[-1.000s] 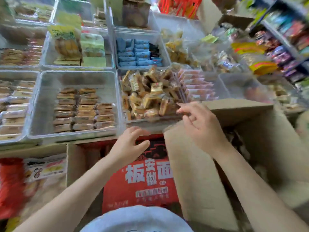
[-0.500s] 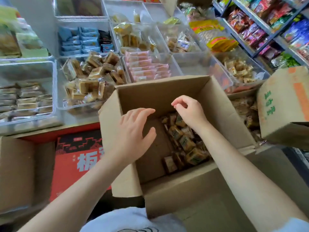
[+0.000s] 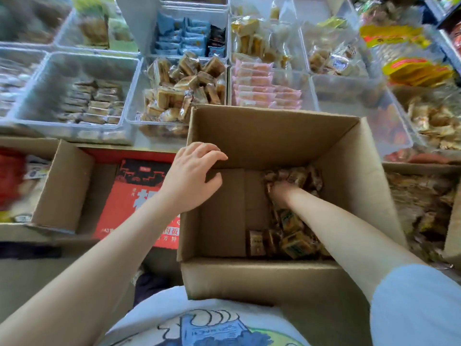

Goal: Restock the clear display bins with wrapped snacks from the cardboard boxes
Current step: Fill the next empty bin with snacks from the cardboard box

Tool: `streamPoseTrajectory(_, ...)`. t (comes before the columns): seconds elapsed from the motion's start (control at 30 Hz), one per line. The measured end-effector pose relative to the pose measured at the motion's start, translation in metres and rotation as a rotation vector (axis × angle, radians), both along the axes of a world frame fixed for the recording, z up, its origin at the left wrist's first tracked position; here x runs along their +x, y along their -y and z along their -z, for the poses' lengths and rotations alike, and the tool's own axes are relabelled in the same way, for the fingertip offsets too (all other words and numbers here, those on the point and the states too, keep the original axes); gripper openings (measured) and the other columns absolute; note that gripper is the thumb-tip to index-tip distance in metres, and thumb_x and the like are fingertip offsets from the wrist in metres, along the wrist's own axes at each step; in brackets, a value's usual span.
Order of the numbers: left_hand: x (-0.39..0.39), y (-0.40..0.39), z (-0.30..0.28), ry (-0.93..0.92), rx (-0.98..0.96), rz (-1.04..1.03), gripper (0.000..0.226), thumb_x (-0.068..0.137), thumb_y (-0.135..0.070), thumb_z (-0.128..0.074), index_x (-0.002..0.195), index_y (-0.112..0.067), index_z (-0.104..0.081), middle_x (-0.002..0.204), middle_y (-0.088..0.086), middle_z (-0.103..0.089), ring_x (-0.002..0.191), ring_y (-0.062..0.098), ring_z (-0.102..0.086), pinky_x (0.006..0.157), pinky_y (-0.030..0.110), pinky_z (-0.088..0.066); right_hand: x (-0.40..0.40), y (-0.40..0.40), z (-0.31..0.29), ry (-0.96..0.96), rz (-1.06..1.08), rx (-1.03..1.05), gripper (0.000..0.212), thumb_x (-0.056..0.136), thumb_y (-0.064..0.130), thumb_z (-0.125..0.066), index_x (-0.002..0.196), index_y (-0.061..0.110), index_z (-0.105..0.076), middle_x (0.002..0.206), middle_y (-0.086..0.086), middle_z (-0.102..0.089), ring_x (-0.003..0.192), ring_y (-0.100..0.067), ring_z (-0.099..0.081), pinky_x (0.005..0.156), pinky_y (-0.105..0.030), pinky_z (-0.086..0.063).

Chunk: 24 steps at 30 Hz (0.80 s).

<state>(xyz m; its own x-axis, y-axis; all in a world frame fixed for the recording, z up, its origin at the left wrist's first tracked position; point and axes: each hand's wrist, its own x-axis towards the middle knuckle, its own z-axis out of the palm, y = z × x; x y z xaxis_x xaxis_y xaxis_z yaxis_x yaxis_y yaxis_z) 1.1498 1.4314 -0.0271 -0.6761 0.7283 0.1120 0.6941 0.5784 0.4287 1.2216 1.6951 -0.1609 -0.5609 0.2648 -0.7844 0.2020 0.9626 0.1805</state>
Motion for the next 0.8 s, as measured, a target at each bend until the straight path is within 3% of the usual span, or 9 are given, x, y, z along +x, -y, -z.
streamPoseTrajectory(0.07, 0.001, -0.002, 0.000, -0.005, 0.010, -0.010, 0.032, 0.093, -0.023, -0.064, 0.125, -0.021, -0.066, 0.132, -0.001, -0.060, 0.132, 0.022, -0.046, 0.113, 0.045, -0.032, 0.006, 0.001, 0.001, -0.006, -0.027, 0.022, 0.044, 0.103, 0.009, -0.040, 0.146, 0.012, -0.045, 0.146, -0.009, -0.047, 0.128, -0.028, -0.050, 0.097, -0.037, -0.047)
streamPoseTrajectory(0.2, 0.001, -0.005, 0.002, 0.000, 0.012, -0.017, 0.030, 0.094, -0.022, -0.064, 0.123, -0.022, -0.066, 0.132, -0.001, -0.060, 0.133, 0.022, -0.045, 0.114, 0.046, -0.031, 0.009, -0.003, 0.009, -0.042, -0.060, 0.024, 0.051, 0.103, 0.010, -0.042, 0.153, 0.014, -0.036, 0.158, -0.010, -0.030, 0.141, -0.032, -0.036, 0.108, -0.042, -0.040)
streamPoseTrajectory(0.27, 0.000, -0.005, 0.003, -0.006, 0.013, -0.016, 0.029, 0.093, -0.021, -0.065, 0.122, -0.023, -0.067, 0.131, -0.002, -0.060, 0.132, 0.022, -0.046, 0.113, 0.047, -0.031, 0.010, -0.009, 0.012, -0.070, -0.052, -0.027, 0.054, 0.102, 0.012, -0.044, 0.154, 0.013, -0.032, 0.159, -0.013, -0.026, 0.139, -0.035, -0.036, 0.108, -0.042, -0.042)
streamPoseTrajectory(0.4, -0.004, -0.004, 0.006, -0.013, 0.027, -0.025, 0.027, 0.093, -0.022, -0.067, 0.119, -0.025, -0.069, 0.130, -0.004, -0.061, 0.131, 0.020, -0.046, 0.112, 0.042, -0.029, 0.010, -0.008, 0.008, -0.187, 0.018, -0.056, 0.069, 0.097, 0.003, -0.047, 0.158, 0.014, -0.016, 0.161, -0.019, -0.013, 0.147, -0.046, -0.015, 0.110, -0.050, -0.037)
streamPoseTrajectory(0.5, -0.004, -0.005, 0.006, -0.013, 0.045, -0.021, 0.024, 0.092, -0.021, -0.066, 0.116, -0.024, -0.070, 0.128, -0.004, -0.062, 0.129, 0.019, -0.045, 0.109, 0.039, -0.029, 0.009, -0.007, 0.009, -0.241, 0.062, -0.104, 0.067, 0.097, -0.003, -0.044, 0.157, 0.013, -0.018, 0.159, -0.023, -0.016, 0.140, -0.043, -0.033, 0.105, -0.042, -0.042)
streamPoseTrajectory(0.57, -0.004, -0.004, 0.006, -0.009, 0.056, -0.017, 0.023, 0.093, -0.022, -0.065, 0.114, -0.024, -0.072, 0.128, -0.004, -0.063, 0.129, 0.020, -0.046, 0.110, 0.041, -0.031, 0.009, -0.008, 0.006, -0.259, 0.126, -0.169, 0.066, 0.097, 0.004, -0.052, 0.155, 0.014, -0.024, 0.159, -0.023, -0.015, 0.131, -0.041, -0.046, 0.098, -0.037, -0.046)
streamPoseTrajectory(0.63, -0.004, -0.003, 0.006, -0.008, 0.064, -0.014, 0.022, 0.093, -0.022, -0.065, 0.113, -0.024, -0.072, 0.128, -0.004, -0.063, 0.129, 0.020, -0.046, 0.110, 0.041, -0.030, 0.008, -0.009, 0.002, -0.266, 0.209, -0.215, 0.064, 0.097, 0.014, -0.058, 0.154, 0.018, -0.028, 0.160, -0.021, -0.016, 0.131, -0.040, -0.048, 0.099, -0.037, -0.048)
streamPoseTrajectory(0.73, -0.003, -0.003, 0.005, 0.003, 0.063, -0.008, 0.021, 0.094, -0.023, -0.064, 0.113, -0.025, -0.072, 0.129, -0.005, -0.062, 0.130, 0.018, -0.045, 0.110, 0.037, -0.026, 0.002, -0.009, -0.018, -0.183, 0.305, -0.171, 0.054, 0.097, 0.023, -0.056, 0.149, 0.014, -0.041, 0.142, -0.013, -0.048, 0.115, -0.027, -0.058, 0.082, -0.030, -0.051)
streamPoseTrajectory(0.8, -0.004, -0.002, 0.005, 0.028, 0.067, -0.009, 0.021, 0.094, -0.024, -0.064, 0.113, -0.026, -0.072, 0.129, -0.006, -0.061, 0.131, 0.016, -0.044, 0.110, 0.033, -0.022, -0.006, -0.008, -0.047, -0.193, 0.356, -0.218, 0.047, 0.096, 0.020, -0.058, 0.141, 0.014, -0.051, 0.131, -0.009, -0.056, 0.105, -0.023, -0.061, 0.071, -0.027, -0.050)
